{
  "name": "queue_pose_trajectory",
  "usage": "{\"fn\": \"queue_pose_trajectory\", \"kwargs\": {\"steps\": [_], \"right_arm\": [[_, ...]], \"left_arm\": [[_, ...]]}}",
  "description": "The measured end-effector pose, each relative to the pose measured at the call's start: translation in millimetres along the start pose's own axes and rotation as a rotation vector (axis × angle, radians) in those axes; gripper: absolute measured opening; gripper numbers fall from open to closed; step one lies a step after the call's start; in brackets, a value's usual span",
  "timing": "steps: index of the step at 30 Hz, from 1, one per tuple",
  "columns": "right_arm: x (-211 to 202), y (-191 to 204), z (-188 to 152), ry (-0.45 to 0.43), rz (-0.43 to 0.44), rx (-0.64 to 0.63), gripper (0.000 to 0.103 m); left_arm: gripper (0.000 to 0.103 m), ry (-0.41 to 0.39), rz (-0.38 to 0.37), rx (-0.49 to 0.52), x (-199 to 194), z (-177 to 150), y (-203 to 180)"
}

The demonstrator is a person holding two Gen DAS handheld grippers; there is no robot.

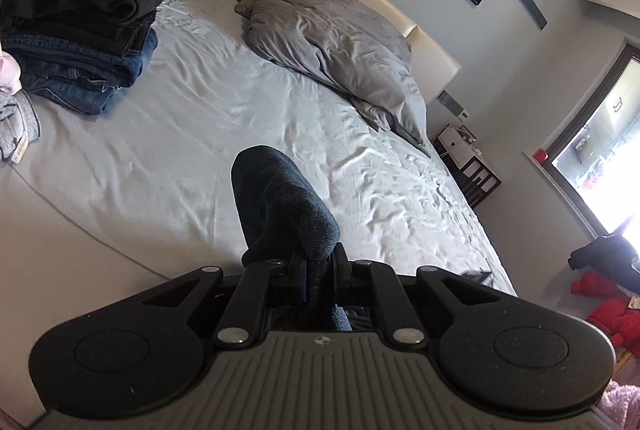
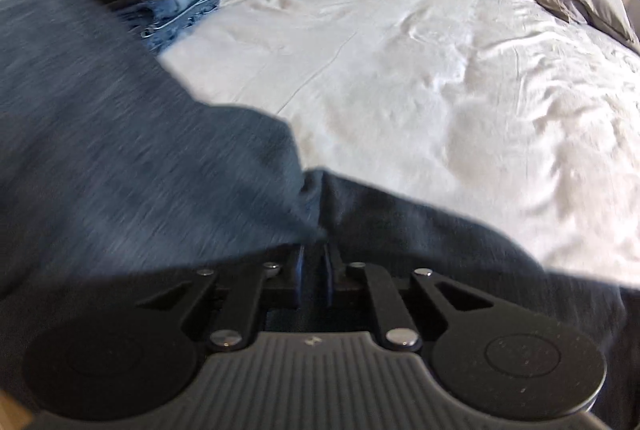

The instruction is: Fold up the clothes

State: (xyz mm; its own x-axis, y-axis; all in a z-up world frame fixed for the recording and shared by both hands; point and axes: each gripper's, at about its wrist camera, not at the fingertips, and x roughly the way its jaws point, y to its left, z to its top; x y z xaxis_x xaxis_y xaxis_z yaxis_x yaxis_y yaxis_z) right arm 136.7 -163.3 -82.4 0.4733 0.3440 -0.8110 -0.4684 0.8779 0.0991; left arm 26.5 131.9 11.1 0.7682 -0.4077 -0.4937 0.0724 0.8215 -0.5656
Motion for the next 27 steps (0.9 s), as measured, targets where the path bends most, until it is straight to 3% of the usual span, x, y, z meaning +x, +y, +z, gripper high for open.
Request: {"fn": "queue_pose_trajectory", "kwargs": {"steps": [6, 9, 15, 17, 20, 23, 27], "right_arm": [[-43, 14, -64, 0.052, 0.110, -0.067, 0.015], [-55, 22, -87, 0.045, 0.111, -0.116, 0.015], [-93, -2, -95, 0.006, 0.137, -0.056, 0.015], [-112, -14, -96, -0.042, 0.093, -0.063, 0.015], [-143, -33, -97, -0.135, -0.056, -0.113, 0.015], [-168, -61, -99, -0.205, -0.178, -0.076, 0.015], [-173, -98, -109, -0.211, -0.193, 0.059, 0.021]], "left_arm": [[0.009, 0.015, -0.036, 0.040, 6, 0, -30], [0.009, 0.039, -0.059, 0.058, 14, 1, -51], [0.009, 0.083, -0.052, 0.146, 32, -1, -97], [0.009, 0.101, -0.051, 0.167, 39, -1, -110], [0.009, 0.116, -0.050, 0.194, 49, -3, -130], [0.009, 0.141, -0.058, 0.222, 61, -7, -152], [0.009, 0.184, -0.069, 0.282, 80, -18, -184]]}}
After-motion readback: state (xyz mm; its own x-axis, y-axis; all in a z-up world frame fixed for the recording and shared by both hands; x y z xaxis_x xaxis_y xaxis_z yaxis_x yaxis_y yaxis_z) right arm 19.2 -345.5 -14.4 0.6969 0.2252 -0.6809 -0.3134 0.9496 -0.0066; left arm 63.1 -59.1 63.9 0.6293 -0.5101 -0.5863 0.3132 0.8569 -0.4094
